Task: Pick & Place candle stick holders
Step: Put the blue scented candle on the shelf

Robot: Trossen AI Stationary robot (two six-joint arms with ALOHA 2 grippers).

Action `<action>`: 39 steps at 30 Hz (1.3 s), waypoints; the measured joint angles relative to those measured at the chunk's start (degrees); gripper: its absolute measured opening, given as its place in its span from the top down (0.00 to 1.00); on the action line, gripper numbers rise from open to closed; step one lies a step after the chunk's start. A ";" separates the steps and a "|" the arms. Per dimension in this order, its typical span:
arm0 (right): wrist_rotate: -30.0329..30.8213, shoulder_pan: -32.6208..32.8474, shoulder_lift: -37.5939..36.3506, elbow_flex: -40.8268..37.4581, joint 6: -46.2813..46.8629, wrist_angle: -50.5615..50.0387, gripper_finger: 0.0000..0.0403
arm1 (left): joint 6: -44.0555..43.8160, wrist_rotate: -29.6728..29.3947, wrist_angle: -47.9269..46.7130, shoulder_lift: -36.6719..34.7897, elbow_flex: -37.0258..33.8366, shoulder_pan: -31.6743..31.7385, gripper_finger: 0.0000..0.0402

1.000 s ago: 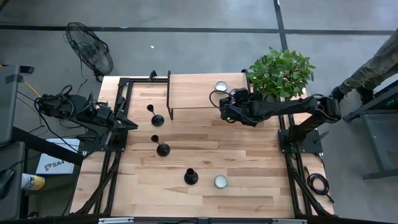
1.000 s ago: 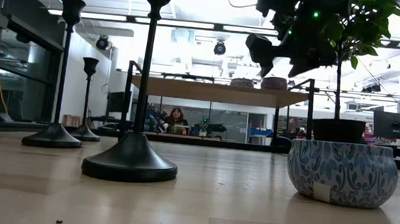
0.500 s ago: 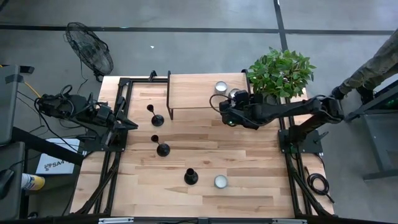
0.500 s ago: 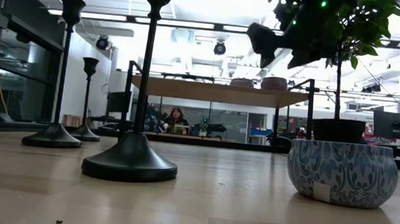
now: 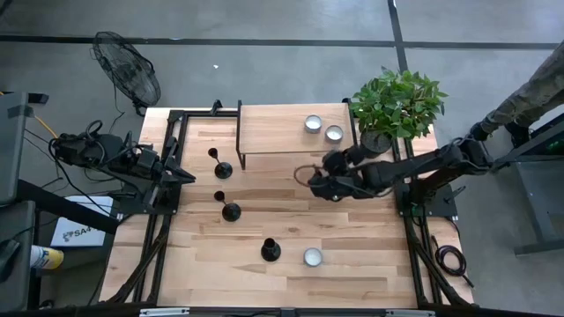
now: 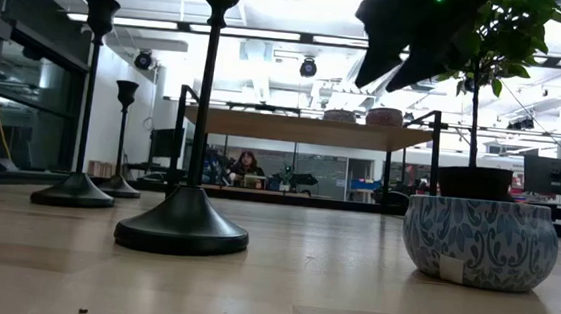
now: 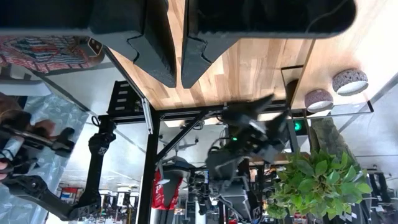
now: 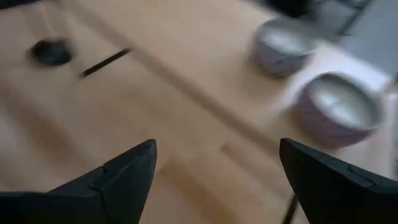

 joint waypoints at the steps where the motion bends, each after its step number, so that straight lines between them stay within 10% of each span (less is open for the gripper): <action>1: -1.46 0.97 0.01 0.00 -0.36 0.29 0.18 | -0.02 -0.02 0.00 0.00 0.00 0.00 0.94; 11: -12.93 12.54 0.76 0.00 5.49 -0.13 0.18 | -0.02 0.00 0.02 0.00 0.00 0.00 0.94; 29: -14.90 32.19 13.01 -0.13 24.51 0.30 0.18 | -0.02 0.00 0.00 -0.01 0.00 -0.02 0.94; 39: -19.06 36.40 20.17 -0.13 20.09 7.16 0.18 | -0.02 0.00 0.00 -0.02 0.00 -0.02 0.94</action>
